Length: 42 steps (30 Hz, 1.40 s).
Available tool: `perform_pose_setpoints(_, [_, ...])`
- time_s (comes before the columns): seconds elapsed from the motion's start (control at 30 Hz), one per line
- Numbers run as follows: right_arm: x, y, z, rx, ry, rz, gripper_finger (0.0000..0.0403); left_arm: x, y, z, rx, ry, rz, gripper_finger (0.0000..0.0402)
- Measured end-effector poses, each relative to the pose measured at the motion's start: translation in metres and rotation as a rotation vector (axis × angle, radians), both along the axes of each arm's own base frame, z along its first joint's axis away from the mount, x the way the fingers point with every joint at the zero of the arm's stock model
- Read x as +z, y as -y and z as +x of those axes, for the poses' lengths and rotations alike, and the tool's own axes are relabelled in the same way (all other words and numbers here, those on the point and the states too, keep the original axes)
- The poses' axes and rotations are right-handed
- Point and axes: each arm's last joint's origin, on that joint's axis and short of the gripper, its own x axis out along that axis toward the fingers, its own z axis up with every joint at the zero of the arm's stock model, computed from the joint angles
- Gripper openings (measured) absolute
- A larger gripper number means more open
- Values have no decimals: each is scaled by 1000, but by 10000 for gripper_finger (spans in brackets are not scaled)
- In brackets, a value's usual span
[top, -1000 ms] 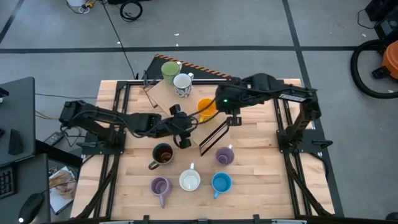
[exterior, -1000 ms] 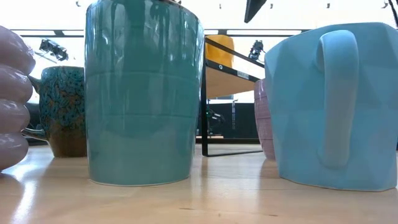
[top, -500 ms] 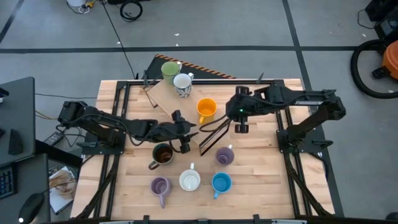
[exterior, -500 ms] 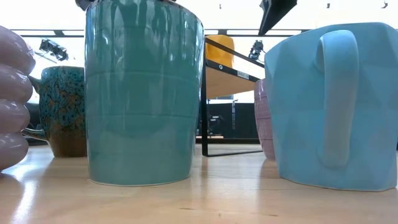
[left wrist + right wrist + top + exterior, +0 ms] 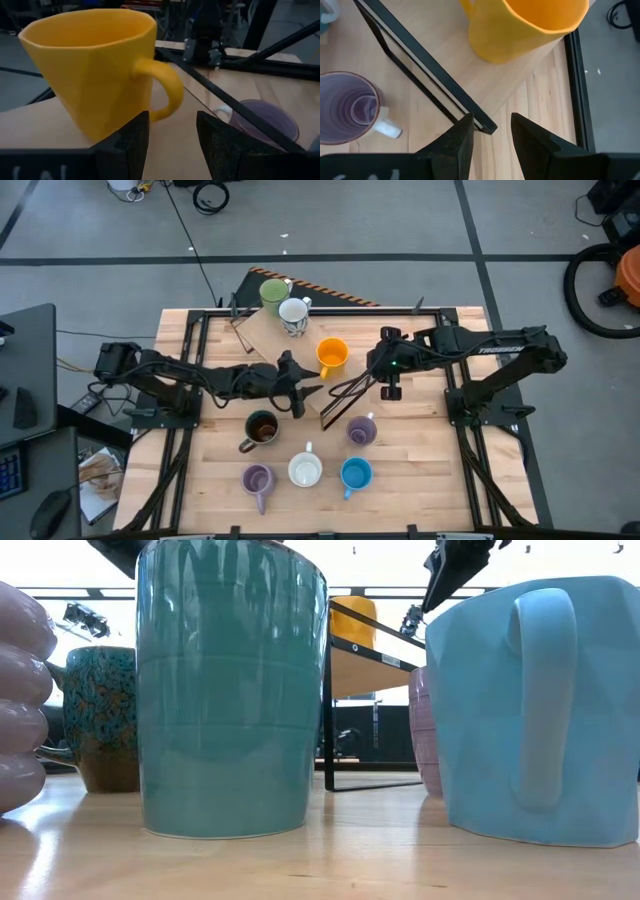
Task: Place coffee mugs
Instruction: Put the yellow mug on the shelf
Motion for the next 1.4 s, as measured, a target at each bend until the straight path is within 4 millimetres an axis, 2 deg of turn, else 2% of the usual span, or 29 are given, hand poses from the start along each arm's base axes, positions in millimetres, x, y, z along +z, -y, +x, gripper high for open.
perform_pose_setpoints(0.57, [2,0,4,16,43,8,138,-1,-4,5,-24,40,87,172])
perform_pose_setpoints(0.9, [4,0,7,29,72,1,138,4,-5,6,-84,96,53,172])
perform_pose_setpoints(1.2, [7,0,11,34,119,-19,138,-10,-6,17,-70,117,40,172])
perform_pose_setpoints(1.4, [8,4,13,9,149,-12,138,-10,-10,18,-41,142,32,172])
